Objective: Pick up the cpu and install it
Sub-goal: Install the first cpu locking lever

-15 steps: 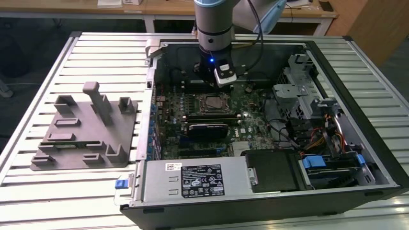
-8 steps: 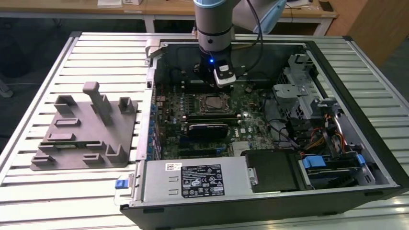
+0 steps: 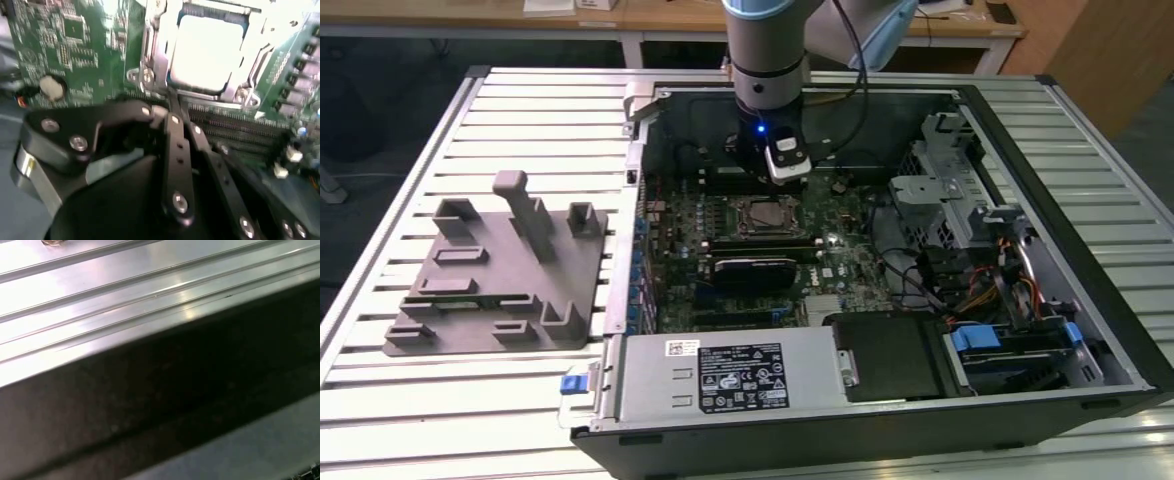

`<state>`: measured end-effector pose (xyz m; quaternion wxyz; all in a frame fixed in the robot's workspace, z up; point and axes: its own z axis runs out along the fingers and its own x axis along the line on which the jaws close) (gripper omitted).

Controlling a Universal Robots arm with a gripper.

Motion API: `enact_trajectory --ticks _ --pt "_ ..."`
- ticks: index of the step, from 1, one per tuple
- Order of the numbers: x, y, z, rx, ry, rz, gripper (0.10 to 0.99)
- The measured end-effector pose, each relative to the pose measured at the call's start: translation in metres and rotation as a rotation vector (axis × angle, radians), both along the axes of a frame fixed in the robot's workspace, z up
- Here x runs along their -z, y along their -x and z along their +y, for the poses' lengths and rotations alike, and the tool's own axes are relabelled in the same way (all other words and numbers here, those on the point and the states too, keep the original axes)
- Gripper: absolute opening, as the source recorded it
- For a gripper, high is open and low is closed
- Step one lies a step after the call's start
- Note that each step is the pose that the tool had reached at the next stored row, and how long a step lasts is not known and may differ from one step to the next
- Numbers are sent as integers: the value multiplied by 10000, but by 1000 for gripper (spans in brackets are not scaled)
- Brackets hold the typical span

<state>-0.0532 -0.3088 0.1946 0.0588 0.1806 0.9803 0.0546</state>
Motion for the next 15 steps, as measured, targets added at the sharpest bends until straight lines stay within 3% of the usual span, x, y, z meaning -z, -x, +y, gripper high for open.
enact_trajectory --ticks 5,11,15 --pt "-16 -1 1 0 -9 -6 106" --pt "-167 0 0 0 -3 0 106" --pt "-198 -1 1 1 -5 -2 106"
